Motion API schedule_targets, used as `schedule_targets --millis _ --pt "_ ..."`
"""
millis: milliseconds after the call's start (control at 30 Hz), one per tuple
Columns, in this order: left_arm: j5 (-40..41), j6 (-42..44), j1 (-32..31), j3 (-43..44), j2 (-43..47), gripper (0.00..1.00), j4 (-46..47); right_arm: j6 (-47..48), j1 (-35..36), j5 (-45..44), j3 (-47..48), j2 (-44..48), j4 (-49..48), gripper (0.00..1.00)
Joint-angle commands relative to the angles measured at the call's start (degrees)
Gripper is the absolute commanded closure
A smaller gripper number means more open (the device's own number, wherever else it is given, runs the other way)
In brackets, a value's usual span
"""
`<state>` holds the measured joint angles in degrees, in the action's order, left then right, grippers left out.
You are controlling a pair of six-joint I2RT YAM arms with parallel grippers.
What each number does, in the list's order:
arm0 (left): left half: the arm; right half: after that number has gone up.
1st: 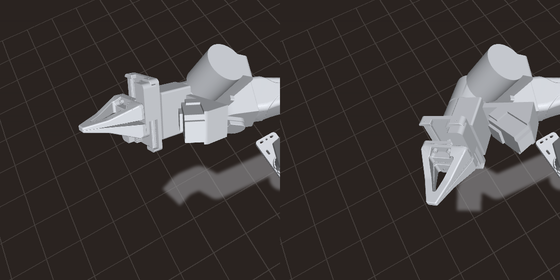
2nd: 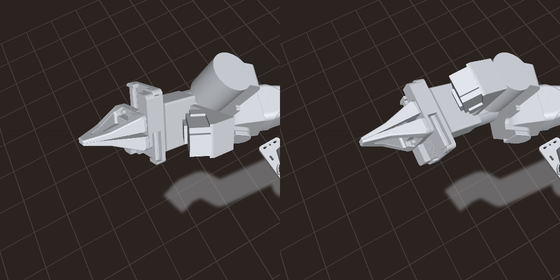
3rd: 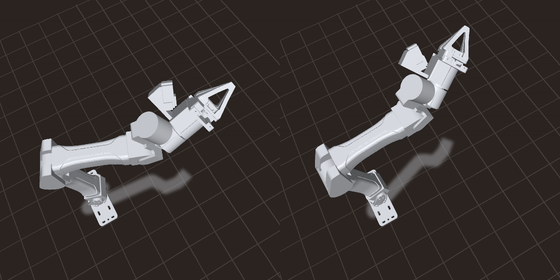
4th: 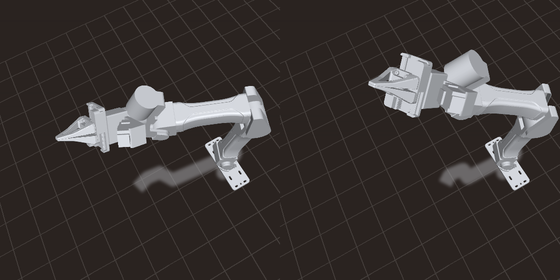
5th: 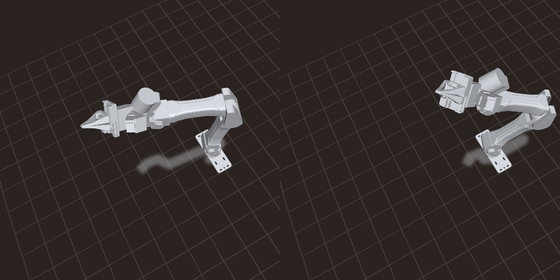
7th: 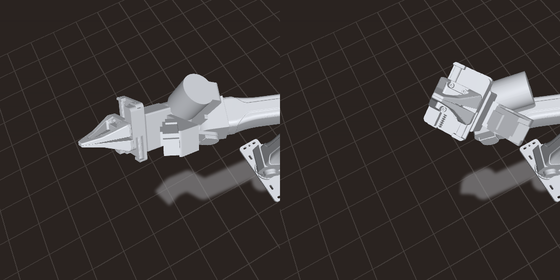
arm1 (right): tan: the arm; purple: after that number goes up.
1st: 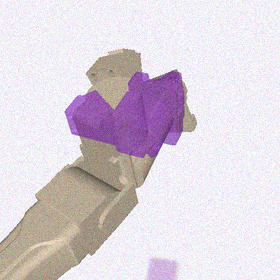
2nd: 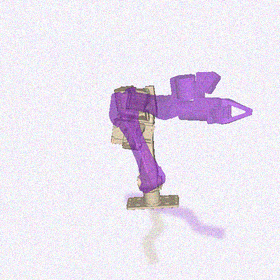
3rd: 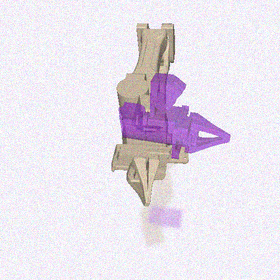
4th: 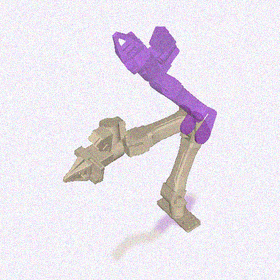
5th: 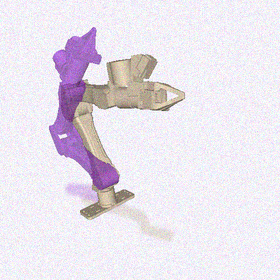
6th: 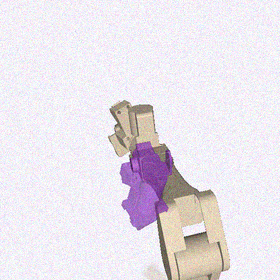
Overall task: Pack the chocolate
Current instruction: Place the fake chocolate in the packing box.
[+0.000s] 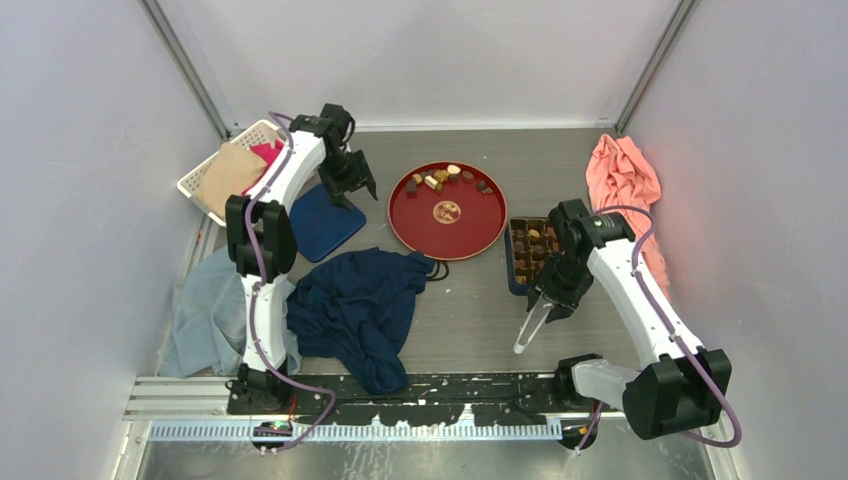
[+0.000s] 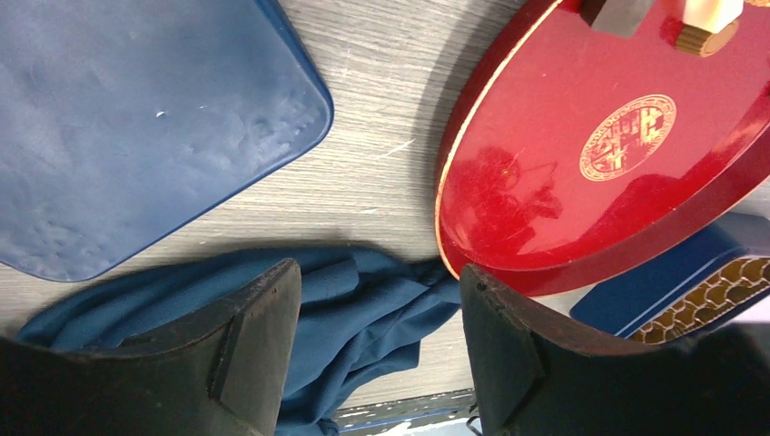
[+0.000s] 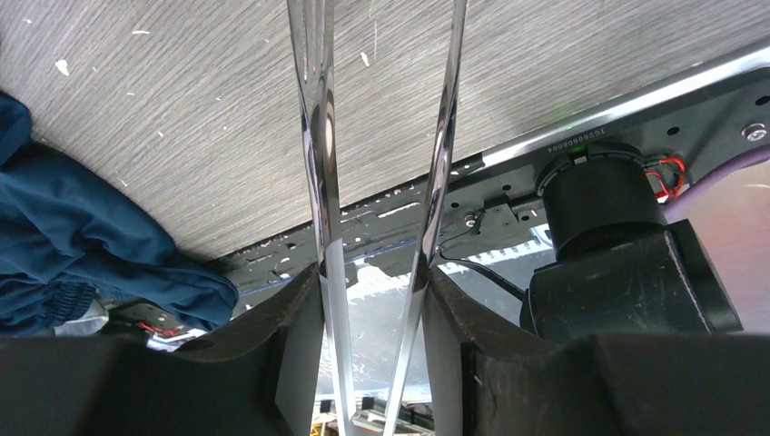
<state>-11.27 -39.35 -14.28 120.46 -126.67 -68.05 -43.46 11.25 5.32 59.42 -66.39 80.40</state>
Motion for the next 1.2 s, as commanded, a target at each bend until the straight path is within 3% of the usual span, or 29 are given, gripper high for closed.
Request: schedule_targets --millis 0,700,1167 --pt "1.8 2.5 -0.6 -0.4 3.2 0.35 -0.2 2.4 -2.1 0.0 2.8 -1.7 1.1 0.65" --pt "1.2 5.3 0.1 -1.9 3.5 0.35 1.8 4.3 -6.2 -1.9 -0.7 -8.1 -9.2 0.65" --pt "1.2 5.2 0.6 -1.5 3.3 0.35 1.7 4.2 -6.4 -1.9 -2.1 -6.8 -8.5 0.54"
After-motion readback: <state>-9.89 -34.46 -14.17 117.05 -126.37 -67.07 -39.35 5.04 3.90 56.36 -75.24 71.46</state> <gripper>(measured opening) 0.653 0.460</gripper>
